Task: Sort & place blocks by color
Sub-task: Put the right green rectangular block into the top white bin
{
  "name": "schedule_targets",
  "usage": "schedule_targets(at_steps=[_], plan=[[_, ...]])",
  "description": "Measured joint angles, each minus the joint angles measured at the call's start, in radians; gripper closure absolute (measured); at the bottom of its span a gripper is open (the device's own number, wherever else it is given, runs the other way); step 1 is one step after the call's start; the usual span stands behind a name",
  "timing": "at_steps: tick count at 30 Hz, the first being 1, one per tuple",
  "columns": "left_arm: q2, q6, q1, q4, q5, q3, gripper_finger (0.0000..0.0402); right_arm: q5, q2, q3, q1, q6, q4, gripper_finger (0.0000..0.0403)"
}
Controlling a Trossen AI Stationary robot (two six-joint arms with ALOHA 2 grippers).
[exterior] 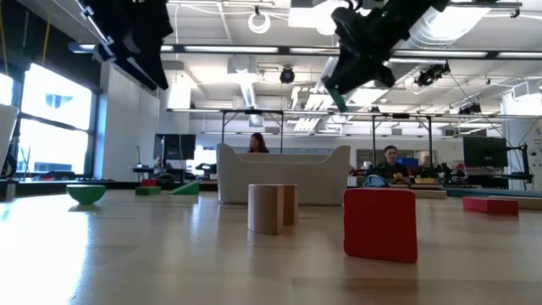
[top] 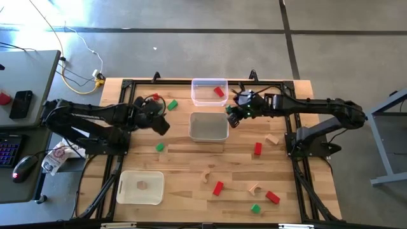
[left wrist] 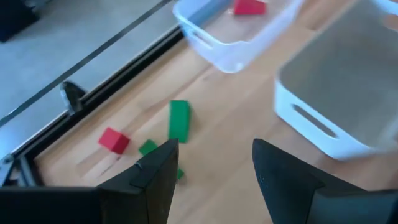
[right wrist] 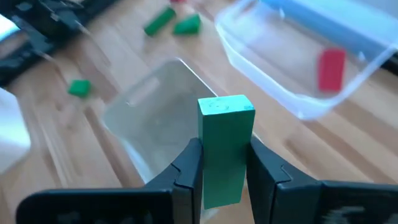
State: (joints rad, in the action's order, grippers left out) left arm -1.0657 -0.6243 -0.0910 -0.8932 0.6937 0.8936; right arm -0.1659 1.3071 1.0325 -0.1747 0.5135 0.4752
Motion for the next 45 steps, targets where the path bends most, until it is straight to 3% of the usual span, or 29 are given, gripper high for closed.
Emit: schedule_targets(at_steps=[7, 16, 24, 32, 45], plan=[[0.000, 0.000, -0.127, 0.001, -0.009, 0.000, 0.0211, -0.075, 0.003, 0.000, 0.074, -0.089, -0.139, 0.0340], [0.000, 0.002, -0.305, 0.045, -0.018, 0.000, 0.0213, -0.067, 0.063, 0.000, 0.137, -0.192, -0.227, 0.0340], [0.000, 0.078, -0.446, 0.131, -0.159, 0.000, 0.0213, -0.050, 0.178, 0.000, 0.143, -0.226, -0.255, 0.0340], [-0.026, 0.088, -0.550, 0.155, -0.235, 0.000, 0.0213, -0.015, 0.288, 0.000, 0.143, -0.225, -0.320, 0.0340], [-0.209, 0.133, -0.632, 0.155, -0.369, 0.000, 0.0213, -0.007, 0.351, 0.000, 0.143, -0.223, -0.322, 0.0331]])
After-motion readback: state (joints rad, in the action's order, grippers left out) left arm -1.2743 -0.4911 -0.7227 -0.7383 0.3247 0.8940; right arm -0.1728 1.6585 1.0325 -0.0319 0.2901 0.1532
